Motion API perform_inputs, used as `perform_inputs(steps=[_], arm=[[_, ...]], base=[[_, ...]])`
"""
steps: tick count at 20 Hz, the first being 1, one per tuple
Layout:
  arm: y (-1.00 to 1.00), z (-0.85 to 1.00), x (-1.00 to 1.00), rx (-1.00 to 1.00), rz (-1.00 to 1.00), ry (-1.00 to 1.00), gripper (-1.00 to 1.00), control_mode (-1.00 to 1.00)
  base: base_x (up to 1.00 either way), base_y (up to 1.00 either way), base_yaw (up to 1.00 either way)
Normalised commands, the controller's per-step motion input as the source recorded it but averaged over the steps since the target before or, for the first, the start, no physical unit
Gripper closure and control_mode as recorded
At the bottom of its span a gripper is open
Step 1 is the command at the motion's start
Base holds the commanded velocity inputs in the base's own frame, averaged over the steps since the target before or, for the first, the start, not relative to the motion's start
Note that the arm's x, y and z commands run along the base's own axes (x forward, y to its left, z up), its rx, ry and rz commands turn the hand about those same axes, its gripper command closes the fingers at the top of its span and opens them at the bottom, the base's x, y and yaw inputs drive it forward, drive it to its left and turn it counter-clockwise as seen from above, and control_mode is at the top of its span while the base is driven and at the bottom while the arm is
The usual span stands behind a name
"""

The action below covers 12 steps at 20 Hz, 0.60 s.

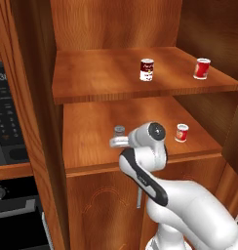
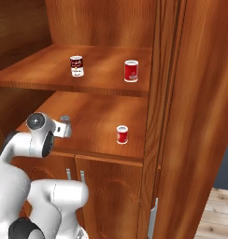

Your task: Stack two cans on top of the other two cans in the cabinet.

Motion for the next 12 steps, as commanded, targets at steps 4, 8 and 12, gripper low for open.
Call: perform_inputs(steps=[4, 8, 12], arm=[[0.00, -0.06, 0.27, 0.00, -0.05, 0.04, -1.00, -1.00], [0.00, -0.09, 0.24, 0.00, -0.02, 0.00, -1.00, -1.00], [0.00, -0.04, 0.19, 0.00, 0.00, 0.00, -1.00, -1.00]], base=[[0.00, 0.00, 0.00], [0.00, 0.00, 0.00], [0.00, 0.00, 0.00]])
